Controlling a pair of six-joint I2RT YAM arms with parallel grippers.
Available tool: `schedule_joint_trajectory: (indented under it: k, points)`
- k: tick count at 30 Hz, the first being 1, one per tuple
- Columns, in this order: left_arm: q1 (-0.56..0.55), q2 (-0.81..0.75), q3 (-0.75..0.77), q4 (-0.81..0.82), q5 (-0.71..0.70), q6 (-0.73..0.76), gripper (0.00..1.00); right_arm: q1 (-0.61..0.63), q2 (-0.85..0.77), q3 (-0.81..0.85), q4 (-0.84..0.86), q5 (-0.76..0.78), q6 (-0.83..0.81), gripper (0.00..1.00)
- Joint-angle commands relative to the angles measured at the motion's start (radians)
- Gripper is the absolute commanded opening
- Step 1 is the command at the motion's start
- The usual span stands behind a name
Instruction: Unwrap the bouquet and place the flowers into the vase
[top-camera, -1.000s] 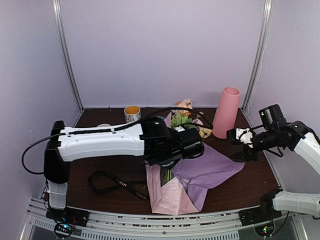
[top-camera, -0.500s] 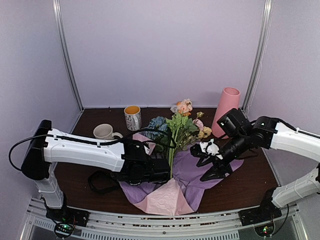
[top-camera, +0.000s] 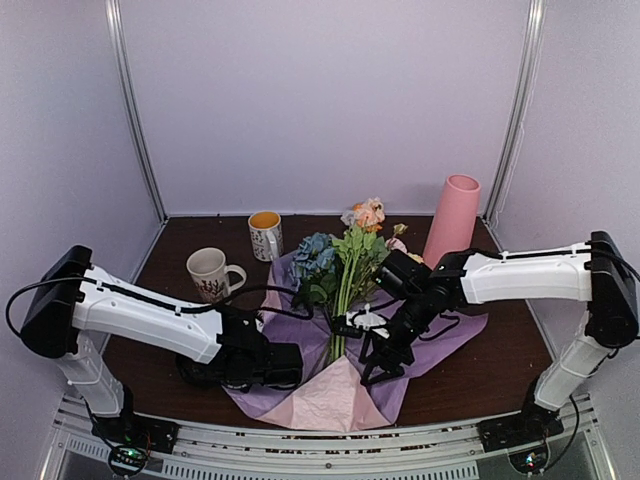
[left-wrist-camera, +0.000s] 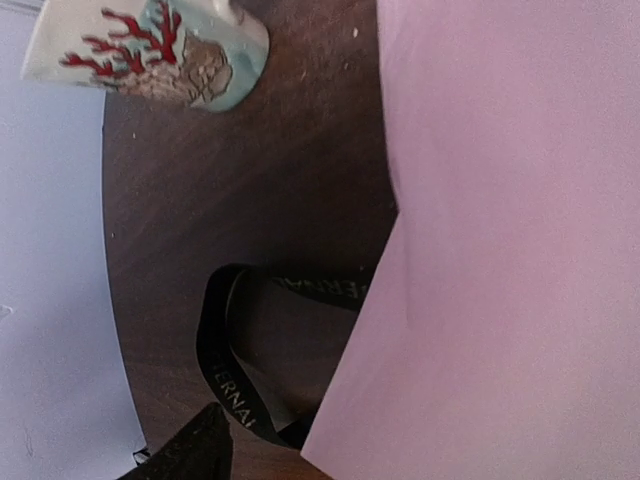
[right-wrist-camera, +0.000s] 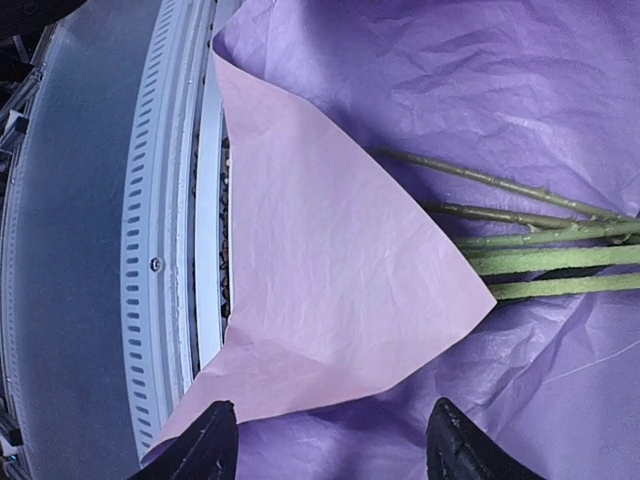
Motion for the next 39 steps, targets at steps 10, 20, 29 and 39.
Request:
schedule_joint_trajectory:
  k: [10, 20, 29, 39]
  points:
    - [0.015, -0.241, -0.196, 0.060, 0.051, -0.062, 0.80, 0.011, 0.239, 0.152, 0.030, -0.114, 0.128, 0.59]
    - [0.015, -0.498, -0.148, 0.140, -0.059, 0.049, 0.81, 0.142, 0.164, 0.136, -0.054, -0.172, 0.021, 0.00]
    - [0.021, -0.377, -0.025, 0.241, -0.087, 0.270, 0.83, 0.450, 0.003, 0.059, -0.063, 0.022, -0.050, 0.03]
    - [0.027, -0.245, -0.073, 0.604, 0.341, 0.592, 0.79, 0.530, 0.134, 0.266, -0.419, -0.128, -0.328, 0.50]
